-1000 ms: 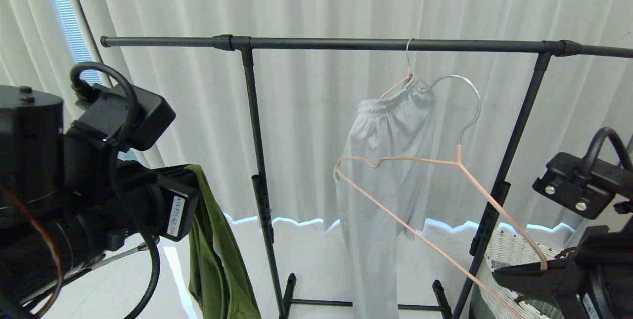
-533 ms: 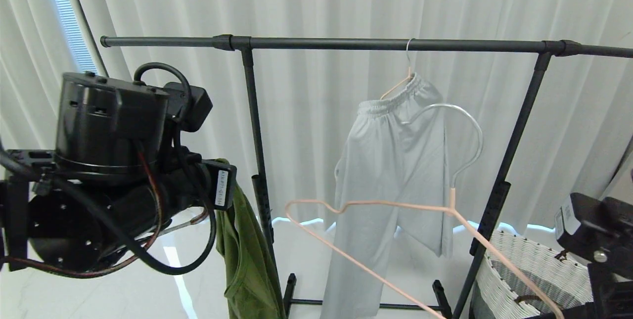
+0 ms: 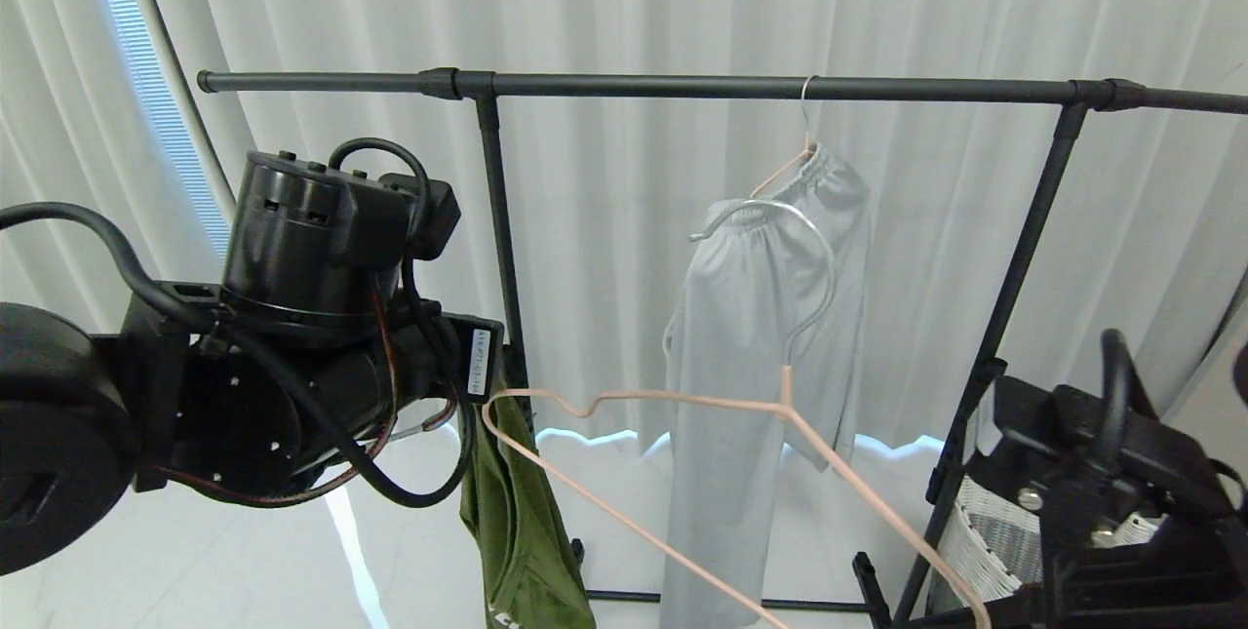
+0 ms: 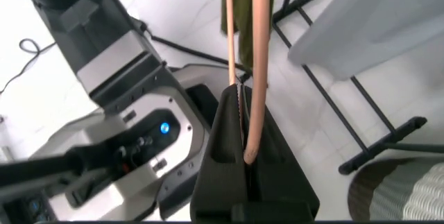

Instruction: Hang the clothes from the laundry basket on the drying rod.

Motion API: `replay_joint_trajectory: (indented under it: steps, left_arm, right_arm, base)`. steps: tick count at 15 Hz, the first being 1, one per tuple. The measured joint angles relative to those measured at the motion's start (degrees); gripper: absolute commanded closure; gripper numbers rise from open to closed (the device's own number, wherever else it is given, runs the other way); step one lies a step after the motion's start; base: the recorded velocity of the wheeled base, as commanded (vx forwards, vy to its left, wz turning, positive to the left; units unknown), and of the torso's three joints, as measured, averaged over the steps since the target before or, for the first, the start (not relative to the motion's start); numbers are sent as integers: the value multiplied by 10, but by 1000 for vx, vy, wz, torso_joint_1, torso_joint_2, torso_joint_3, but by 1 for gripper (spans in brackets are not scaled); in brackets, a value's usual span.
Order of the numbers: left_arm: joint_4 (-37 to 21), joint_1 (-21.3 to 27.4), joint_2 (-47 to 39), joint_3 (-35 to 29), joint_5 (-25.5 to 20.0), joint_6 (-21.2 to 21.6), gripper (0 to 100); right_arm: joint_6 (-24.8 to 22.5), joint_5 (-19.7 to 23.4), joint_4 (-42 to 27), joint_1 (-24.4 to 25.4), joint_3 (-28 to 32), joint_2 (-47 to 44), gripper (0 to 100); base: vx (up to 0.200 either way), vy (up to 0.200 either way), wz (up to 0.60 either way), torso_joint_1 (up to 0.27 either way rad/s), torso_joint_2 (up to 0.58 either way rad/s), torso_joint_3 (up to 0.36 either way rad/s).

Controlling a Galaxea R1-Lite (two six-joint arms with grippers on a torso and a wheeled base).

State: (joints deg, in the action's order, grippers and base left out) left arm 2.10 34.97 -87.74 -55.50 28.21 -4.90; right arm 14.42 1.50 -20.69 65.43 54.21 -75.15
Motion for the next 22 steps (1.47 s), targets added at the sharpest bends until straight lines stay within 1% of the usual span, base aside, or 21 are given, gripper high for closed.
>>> replay_joint_trajectory:
  steps: [3, 6, 9, 10, 16, 18, 20, 22]
  left_arm:
    - [0, 2, 0, 0, 0, 0, 100]
    - [0, 3, 0, -1, 0, 0, 100]
    - [0, 8, 3, 1, 0, 0, 100]
    - [0, 14, 6, 1, 0, 0, 100]
    - [0, 45, 33, 3, -1, -4, 100]
    - [0, 65, 45, 3, -1, -21, 100]
    - [0, 94, 58, 3, -2, -36, 100]
    - [0, 123, 70, 2, -5, -38, 100]
  right_arm:
    - [0, -17, 31, -3, 0, -28, 100]
    - [1, -41, 42, -4, 0, -45, 100]
    - [2, -42, 79, -4, -5, -58, 100]
    - [1, -42, 113, -4, -7, -65, 100]
    - [1, -51, 158, -4, -13, -101, 100]
    - [2, -50, 181, -4, -13, -116, 100]
    - [2, -50, 207, -4, -12, -133, 100]
    - [2, -49, 222, -4, -10, -149, 100]
  base:
    - [0, 0, 0, 0, 0, 0]
    - [0, 0, 0, 0, 0, 0]
    - [0, 0, 0, 0, 0, 0]
    - [0, 0, 0, 0, 0, 0]
    - [0, 0, 0, 0, 0, 0]
    - [0, 0, 0, 0, 0, 0]
    - [0, 0, 0, 0, 0, 0]
    - [0, 0, 0, 0, 0, 0]
